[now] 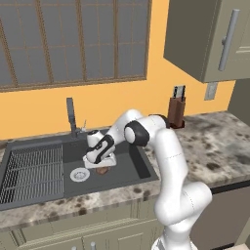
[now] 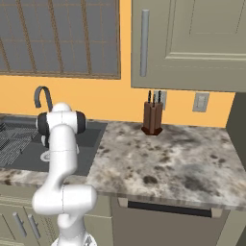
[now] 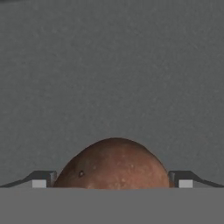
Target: Turn on the sink faucet. Then move the potato from the counter to the sink. Turn off the sink. Move the vegetable from the sink to the pot next to the stove. Finally move the pot to the front left burner.
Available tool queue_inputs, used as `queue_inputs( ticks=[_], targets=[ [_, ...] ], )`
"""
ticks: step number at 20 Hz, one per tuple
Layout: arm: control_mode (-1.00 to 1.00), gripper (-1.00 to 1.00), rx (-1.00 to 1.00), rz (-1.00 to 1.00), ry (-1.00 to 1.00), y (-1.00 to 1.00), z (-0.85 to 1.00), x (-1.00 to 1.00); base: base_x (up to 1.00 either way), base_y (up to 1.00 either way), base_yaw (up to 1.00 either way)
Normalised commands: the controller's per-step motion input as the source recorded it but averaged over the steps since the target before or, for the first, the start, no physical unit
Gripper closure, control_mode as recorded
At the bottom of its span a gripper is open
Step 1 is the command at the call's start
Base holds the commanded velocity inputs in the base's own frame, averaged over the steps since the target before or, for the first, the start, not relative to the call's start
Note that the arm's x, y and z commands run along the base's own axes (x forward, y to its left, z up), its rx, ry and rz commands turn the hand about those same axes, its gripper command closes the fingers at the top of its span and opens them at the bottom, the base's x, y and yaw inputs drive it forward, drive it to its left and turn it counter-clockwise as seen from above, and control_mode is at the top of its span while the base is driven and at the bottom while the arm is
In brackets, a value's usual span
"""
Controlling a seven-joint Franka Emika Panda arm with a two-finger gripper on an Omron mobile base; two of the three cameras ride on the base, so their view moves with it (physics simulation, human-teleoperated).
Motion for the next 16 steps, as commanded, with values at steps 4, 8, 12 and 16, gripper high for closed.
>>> queue_inputs(
  ticks=[4, 8, 12, 16],
  targets=[
    [-1.00, 1.00, 0.00, 0.00, 0.00, 0.00, -0.53, 0.00, 0.00, 0.00, 0.00],
    [-1.00, 1.00, 0.00, 0.00, 0.00, 0.00, -0.39, 0.00, 0.00, 0.00, 0.00],
    [-1.00, 1.00, 0.00, 0.04, 0.00, 0.00, -0.08, 0.00, 0.00, 0.00, 0.00],
    [-1.00, 1.00, 0.05, 0.04, -0.06, -0.19, 0.24, -0.10, 0.00, 0.00, 0.00]
  ],
)
